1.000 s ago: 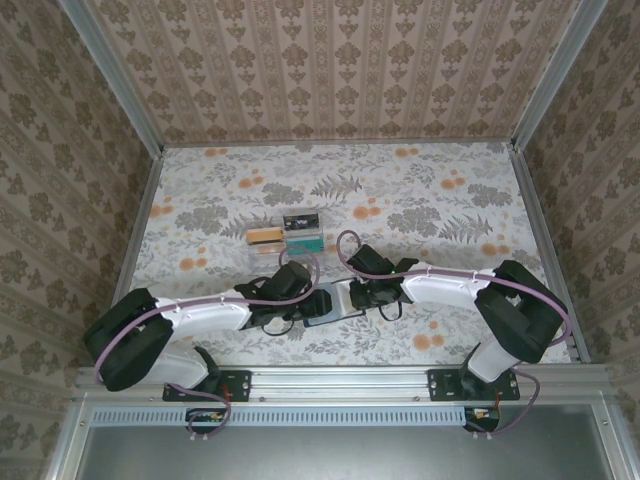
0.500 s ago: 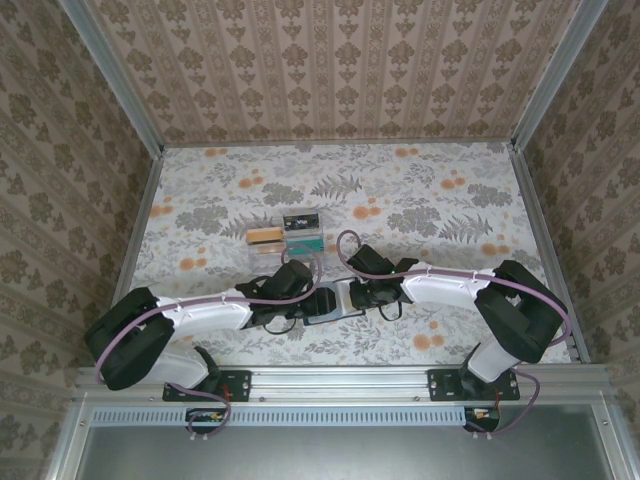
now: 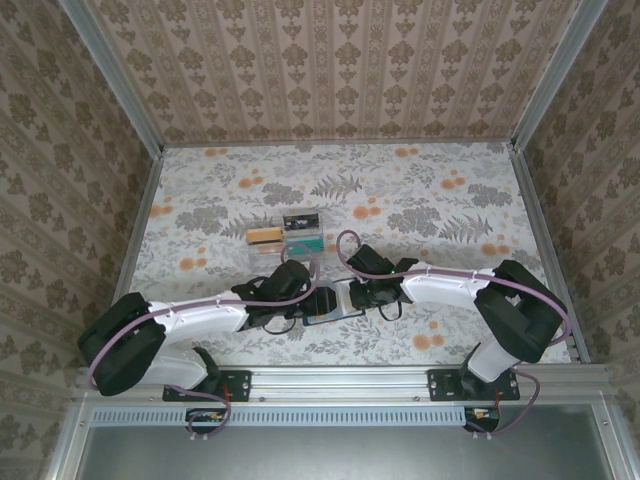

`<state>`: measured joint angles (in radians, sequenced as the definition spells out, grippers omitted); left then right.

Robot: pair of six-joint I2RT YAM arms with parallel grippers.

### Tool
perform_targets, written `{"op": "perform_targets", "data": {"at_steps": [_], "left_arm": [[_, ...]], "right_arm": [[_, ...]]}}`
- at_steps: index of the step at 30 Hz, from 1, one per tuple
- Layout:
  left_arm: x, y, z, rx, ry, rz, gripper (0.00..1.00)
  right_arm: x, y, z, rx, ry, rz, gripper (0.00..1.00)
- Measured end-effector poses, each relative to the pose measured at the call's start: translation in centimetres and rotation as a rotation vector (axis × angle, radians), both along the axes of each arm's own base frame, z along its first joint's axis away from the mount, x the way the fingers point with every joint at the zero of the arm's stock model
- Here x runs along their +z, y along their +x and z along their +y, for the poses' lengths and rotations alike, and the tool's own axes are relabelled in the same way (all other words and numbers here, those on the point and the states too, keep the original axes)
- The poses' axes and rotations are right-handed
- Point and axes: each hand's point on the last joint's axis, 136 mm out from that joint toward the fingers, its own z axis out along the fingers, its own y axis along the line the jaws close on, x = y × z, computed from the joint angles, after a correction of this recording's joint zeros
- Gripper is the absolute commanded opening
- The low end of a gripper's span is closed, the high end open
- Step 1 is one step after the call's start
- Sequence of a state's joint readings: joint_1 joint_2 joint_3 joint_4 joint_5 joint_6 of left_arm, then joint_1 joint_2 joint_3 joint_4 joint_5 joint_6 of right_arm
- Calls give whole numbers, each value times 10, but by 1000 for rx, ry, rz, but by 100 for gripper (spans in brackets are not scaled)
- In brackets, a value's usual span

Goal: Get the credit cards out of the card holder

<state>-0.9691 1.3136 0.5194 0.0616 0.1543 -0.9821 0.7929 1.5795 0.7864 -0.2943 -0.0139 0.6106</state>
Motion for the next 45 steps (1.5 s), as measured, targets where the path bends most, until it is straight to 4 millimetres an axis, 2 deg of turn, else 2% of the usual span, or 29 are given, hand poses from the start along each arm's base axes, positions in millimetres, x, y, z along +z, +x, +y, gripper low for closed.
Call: {"op": "perform_targets", "data": {"at_steps": [6,10,15,26,36,45], "left_arm": [[0,-1,-1,-12,-2,-1,66],[0,-4,-2,-24,-2,-2,77],[0,-5,-3,-30,0,-4,84],[-5,-5,0,-25,20,4,83],[-2,-4,19,20,91,-12,81],[-6,-4,14,9,82,-4,77]], "right_arm": [[0,0,0,-4,1,1,23],[0,0,1,-4,3,2,26],[1,0,1,-6,4,1,27],[1,0,1,-10,6,3,27],[0,0,1,-11,5,4,27],[0,0,1,-13,5,5,27]]}}
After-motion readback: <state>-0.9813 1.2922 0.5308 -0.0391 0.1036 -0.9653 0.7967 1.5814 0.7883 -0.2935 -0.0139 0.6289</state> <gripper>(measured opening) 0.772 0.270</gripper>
